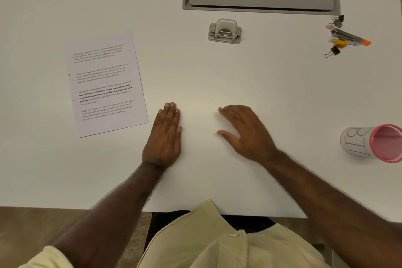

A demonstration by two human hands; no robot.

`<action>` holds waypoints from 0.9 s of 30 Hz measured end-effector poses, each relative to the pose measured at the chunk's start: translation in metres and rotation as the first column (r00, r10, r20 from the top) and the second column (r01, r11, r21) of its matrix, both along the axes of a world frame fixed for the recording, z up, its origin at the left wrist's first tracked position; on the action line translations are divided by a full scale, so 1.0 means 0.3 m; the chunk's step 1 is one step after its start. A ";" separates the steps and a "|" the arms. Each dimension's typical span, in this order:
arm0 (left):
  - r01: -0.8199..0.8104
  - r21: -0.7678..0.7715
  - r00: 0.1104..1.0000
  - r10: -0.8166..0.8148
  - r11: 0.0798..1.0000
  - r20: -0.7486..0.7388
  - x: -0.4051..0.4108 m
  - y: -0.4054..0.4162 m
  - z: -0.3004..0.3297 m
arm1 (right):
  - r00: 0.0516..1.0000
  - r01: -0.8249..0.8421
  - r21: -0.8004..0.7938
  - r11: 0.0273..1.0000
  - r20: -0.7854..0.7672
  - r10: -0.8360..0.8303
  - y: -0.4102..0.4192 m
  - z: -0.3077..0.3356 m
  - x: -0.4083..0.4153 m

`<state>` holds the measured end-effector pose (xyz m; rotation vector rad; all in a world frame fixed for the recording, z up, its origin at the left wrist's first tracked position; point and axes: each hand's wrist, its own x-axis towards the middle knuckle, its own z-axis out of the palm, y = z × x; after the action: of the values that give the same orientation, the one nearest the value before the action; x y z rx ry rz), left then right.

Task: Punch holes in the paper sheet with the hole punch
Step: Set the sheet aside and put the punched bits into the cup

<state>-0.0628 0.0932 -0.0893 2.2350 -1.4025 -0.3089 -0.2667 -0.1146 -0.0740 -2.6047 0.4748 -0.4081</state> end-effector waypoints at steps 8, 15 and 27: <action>0.003 -0.019 1.000 -0.003 1.000 0.008 0.000 0.000 -0.007 | 0.981 -0.034 0.213 0.976 -0.180 0.074 -0.243 0.048 0.126; 0.003 -0.017 1.000 -0.003 1.000 0.003 0.001 0.002 -0.008 | 0.955 -0.103 0.276 0.956 -0.242 0.173 -0.245 0.050 0.151; 0.009 -0.012 1.000 -0.009 1.000 0.016 0.003 -0.004 -0.007 | 0.981 -0.189 0.022 0.982 -0.038 0.190 -0.151 0.035 0.148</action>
<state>-0.0620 0.0921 -0.0915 2.2270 -1.4189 -0.2855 -0.2222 -0.1599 -0.0634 -2.6152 0.2386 -0.2869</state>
